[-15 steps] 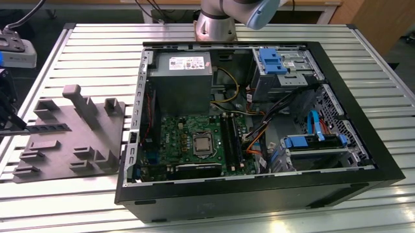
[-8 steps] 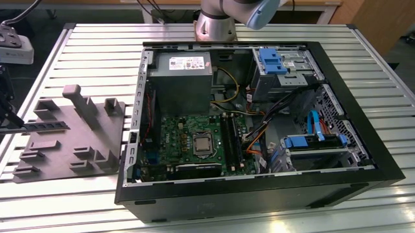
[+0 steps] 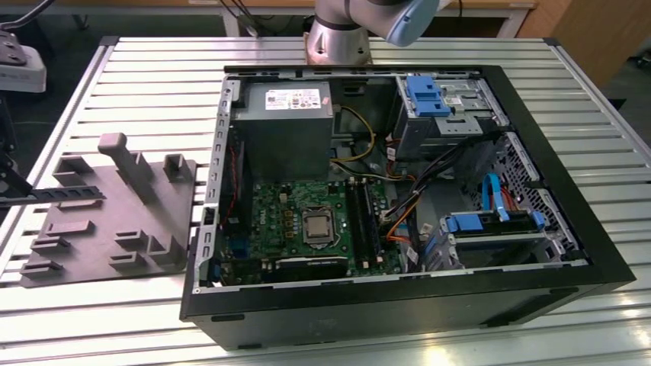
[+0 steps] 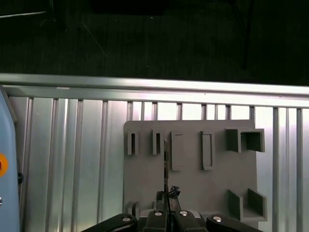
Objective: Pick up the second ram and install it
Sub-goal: 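Pick up the second ram and move it above second insertion slot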
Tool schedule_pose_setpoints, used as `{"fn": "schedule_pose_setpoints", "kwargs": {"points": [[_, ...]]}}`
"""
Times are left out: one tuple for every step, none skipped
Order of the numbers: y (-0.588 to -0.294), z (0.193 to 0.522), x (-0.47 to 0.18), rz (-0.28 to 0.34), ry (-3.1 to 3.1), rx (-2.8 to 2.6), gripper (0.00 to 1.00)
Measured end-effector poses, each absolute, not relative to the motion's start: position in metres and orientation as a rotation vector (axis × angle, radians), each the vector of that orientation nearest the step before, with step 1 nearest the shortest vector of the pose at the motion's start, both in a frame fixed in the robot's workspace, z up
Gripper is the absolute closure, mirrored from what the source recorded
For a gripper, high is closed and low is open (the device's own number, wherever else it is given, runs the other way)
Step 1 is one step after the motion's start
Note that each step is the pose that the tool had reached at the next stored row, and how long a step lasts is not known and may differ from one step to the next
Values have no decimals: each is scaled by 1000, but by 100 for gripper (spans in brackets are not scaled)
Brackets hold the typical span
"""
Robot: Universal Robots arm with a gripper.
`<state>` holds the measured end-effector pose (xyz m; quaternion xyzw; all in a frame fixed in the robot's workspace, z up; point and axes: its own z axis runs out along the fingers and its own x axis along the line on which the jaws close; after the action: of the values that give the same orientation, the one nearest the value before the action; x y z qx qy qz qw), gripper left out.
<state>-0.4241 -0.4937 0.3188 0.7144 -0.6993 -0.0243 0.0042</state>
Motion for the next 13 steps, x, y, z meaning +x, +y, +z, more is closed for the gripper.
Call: {"fn": "schedule_pose_setpoints", "kwargs": {"points": [[-494, 320, -424, -76, -2191, 2238, 88], [-494, 321, -424, -76, -2191, 2238, 88], [-494, 323, -424, -76, -2191, 2238, 88], [-494, 324, -424, -76, -2191, 2238, 88], [-494, 325, -424, -76, -2191, 2238, 88], [-494, 326, -424, -76, -2191, 2238, 88], [-494, 328, -424, -76, -2191, 2238, 88], [-494, 329, -424, -76, -2191, 2238, 88], [-494, 330, -424, -76, -2191, 2238, 88], [-494, 331, -424, -76, -2191, 2238, 88], [-494, 332, -424, -76, -2191, 2238, 88], [-494, 333, -424, -76, -2191, 2238, 88], [-494, 334, -424, -76, -2191, 2238, 88]]}}
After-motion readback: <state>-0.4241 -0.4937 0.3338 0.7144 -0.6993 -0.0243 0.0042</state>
